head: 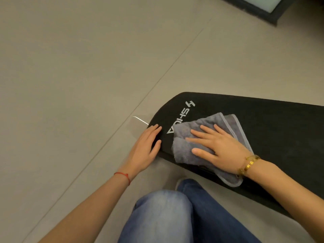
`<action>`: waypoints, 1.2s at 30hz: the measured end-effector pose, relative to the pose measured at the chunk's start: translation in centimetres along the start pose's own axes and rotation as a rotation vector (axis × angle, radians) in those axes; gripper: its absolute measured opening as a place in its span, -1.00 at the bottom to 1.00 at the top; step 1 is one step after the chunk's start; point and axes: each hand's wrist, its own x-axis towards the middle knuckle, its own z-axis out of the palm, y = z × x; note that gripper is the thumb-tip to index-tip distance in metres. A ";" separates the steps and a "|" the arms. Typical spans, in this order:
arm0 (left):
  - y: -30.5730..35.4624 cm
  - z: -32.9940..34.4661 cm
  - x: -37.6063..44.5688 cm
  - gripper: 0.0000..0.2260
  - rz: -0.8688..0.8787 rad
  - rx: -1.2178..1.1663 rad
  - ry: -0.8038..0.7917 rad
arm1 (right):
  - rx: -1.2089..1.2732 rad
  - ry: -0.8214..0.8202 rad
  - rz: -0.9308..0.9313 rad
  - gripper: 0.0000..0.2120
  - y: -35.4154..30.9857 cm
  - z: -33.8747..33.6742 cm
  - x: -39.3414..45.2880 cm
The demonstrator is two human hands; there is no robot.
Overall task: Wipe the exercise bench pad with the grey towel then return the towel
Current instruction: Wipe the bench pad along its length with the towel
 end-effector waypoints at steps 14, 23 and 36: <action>0.9 1.8 -0.3 -0.61 0.052 -0.064 0.035 | -0.234 0.097 0.057 -0.25 -2.8 3.2 -3.3; 2.4 2.5 0.2 -0.62 -0.041 -0.035 0.116 | -0.123 -0.018 0.009 -0.37 1.4 -0.1 -2.8; 18.8 3.2 2.9 -0.49 -0.333 0.093 -0.238 | -0.085 0.084 0.264 -0.21 11.2 -3.1 -10.8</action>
